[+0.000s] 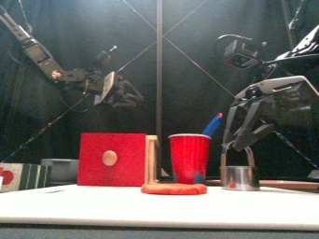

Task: Get the cutter from the drawer then cut the dough then place the extra dough in the bowl
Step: Shut the drawer

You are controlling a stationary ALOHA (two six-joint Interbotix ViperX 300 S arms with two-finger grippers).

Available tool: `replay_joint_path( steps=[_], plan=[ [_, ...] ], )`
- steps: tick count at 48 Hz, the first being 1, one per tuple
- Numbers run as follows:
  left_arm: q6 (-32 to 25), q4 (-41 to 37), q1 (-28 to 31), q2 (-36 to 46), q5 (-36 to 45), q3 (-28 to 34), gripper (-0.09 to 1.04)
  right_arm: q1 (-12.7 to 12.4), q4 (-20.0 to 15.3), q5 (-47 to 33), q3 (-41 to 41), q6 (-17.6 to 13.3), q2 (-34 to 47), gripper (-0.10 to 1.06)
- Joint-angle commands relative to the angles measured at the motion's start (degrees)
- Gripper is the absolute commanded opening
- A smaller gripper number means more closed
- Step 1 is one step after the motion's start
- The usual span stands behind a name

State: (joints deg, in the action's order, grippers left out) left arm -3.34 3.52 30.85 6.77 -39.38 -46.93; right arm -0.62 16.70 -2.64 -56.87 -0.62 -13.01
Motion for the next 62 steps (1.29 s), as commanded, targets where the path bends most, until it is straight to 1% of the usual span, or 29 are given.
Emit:
replay_joint_path(
  steps=[1, 6, 9, 15, 19, 23, 27, 30, 31, 33, 38, 40, 43, 47, 49, 54, 62],
  plan=[
    [-0.1, -1.5, 3.2, -1.2, 14.5, 8.2, 0.87, 0.1, -0.4, -0.6, 2.2, 0.0, -0.8, 0.74],
    [-0.3, -4.0, 5.2, -3.3, 28.0, 14.2, 0.87, 0.2, -1.5, -0.7, 5.0, 0.0, -0.3, 0.74],
    [-0.4, -7.4, 5.7, -5.5, 35.4, 18.0, 0.86, 0.9, -1.6, -0.6, 7.4, 0.2, 0.7, 0.74],
    [-0.4, -12.0, 5.8, -9.5, 45.0, 23.6, 0.86, 2.3, -1.5, -0.8, 11.3, 0.4, 3.2, 0.74],
    [-0.4, -12.8, 5.8, -11.9, 50.0, 26.5, 0.86, 3.4, -1.4, -1.3, 14.2, 0.4, 5.7, 0.72],
    [-1.0, -12.7, 5.8, -13.9, 53.7, 28.6, 0.86, 4.1, -1.4, -1.9, 16.5, 0.4, 8.5, 0.67],
    [-2.2, -12.7, 5.7, -15.3, 55.5, 29.6, 0.85, 4.3, -1.6, -2.5, 18.8, 0.4, 11.3, 0.57],
    [-3.2, -12.0, 5.8, -15.8, 56.3, 29.9, 0.82, 4.3, -1.4, -3.4, 20.6, 0.4, 13.6, 0.47],
    [-3.4, -12.0, 5.8, -15.9, 56.3, 29.8, 0.81, 4.4, -1.4, -3.8, 21.4, 0.5, 14.8, 0.41],
    [-4.2, -11.4, 5.8, -16.1, 56.5, 29.6, 0.77, 4.3, -1.3, -4.4, 22.5, 1.1, 16.1, 0.35],
    [-6.1, -10.2, 5.8, -16.3, 56.5, 29.0, 0.69, 4.0, -0.6, -5.7, 26.2, 1.2, 20.2, 0.23],
    [-6.8, -9.6, 5.7, -16.2, 56.4, 28.7, 0.67, 4.0, -0.3, -6.1, 28.4, 0.8, 22.2, 0.22],
    [-7.7, -8.6, 5.7, -16.3, 56.3, 28.1, 0.64, 3.9, 0.1, -6.0, 31.5, 1.1, 25.0, 0.23],
    [-8.4, -8.1, 5.7, -16.4, 56.3, 27.6, 0.64, 3.6, 0.1, -5.7, 35.4, 0.4, 28.7, 0.23],
    [-8.7, -7.9, 5.7, -16.4, 56.3, 27.3, 0.64, 3.4, 0.2, -5.4, 37.3, 0.6, 30.1, 0.24],
    [-9.0, -7.9, 5.6, -16.7, 56.3, 26.9, 0.64, 2.3, 0.2, -3.8, 41.2, 1.0, 33.8, 0.24],
    [-9.0, -7.9, 5.6, -17.1, 55.3, 26.2, 0.64, -0.4, 1.1, -0.5, 44.1, 1.2, 36.2, 0.24]
  ],
)
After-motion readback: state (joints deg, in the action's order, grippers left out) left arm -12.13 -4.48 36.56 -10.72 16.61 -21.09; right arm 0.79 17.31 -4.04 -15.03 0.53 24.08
